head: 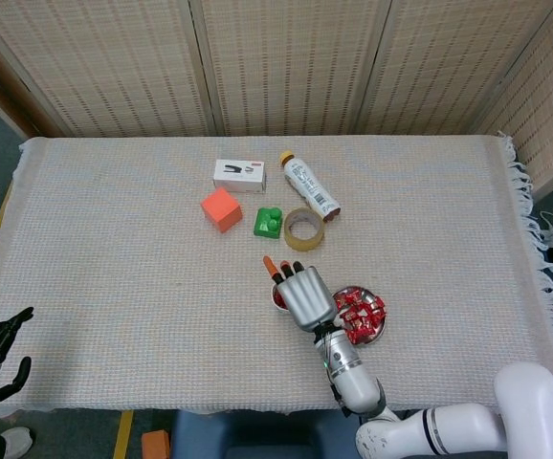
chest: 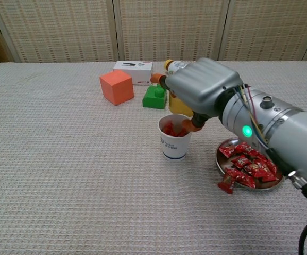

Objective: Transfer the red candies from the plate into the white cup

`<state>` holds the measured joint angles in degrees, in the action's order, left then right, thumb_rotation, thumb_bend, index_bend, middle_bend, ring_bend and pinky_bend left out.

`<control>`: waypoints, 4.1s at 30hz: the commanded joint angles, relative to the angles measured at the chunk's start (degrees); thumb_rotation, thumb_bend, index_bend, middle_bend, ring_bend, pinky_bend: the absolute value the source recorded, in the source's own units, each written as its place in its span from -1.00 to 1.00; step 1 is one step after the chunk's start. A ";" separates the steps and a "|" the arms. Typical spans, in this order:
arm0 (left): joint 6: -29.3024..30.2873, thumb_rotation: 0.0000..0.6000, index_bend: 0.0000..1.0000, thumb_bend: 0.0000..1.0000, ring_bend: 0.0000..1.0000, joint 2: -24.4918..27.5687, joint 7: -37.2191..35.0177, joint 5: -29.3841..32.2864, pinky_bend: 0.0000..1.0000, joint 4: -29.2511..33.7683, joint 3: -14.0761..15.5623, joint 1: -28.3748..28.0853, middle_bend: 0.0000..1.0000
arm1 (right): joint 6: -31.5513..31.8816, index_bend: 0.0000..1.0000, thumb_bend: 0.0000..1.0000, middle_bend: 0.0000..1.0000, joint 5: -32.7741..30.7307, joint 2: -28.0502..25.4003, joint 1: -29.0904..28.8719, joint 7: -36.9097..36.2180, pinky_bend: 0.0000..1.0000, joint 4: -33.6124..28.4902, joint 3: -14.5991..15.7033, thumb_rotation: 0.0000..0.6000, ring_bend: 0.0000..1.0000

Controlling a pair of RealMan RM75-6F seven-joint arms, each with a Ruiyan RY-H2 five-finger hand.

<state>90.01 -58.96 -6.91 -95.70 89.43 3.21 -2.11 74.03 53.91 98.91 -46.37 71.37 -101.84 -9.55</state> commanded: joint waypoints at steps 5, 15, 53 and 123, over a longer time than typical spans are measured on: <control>-0.29 1.00 -0.97 0.06 -0.58 -0.30 0.91 -0.02 -0.50 0.04 -0.02 -0.06 -0.69 | 1.61 -0.99 -0.55 -0.05 21.48 -14.33 6.45 -10.36 0.58 -7.06 14.67 1.00 -0.02; -1.01 1.00 -0.93 0.06 -0.58 -1.01 3.56 -0.25 -0.50 0.66 0.31 -0.12 -0.69 | 1.29 -0.71 -0.55 0.54 29.11 -16.26 12.37 -0.56 0.99 -3.95 23.31 1.00 0.57; -0.71 1.00 -0.92 0.06 -0.58 -0.40 1.37 -0.49 -0.50 0.08 0.36 -0.28 -0.69 | -8.24 -0.01 -0.55 0.63 23.24 -3.95 15.27 3.82 1.00 9.92 15.97 1.00 0.64; 0.04 1.00 -0.97 0.06 -0.58 0.07 -0.60 0.01 -0.45 -0.13 -0.03 0.03 -0.70 | -0.36 -0.77 -0.55 0.65 2.09 -5.63 3.91 -4.75 0.99 -2.05 1.50 1.00 0.50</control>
<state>90.02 -58.88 -7.54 -95.67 89.28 3.18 -2.10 72.64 54.92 95.36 -43.82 68.52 -102.43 -9.19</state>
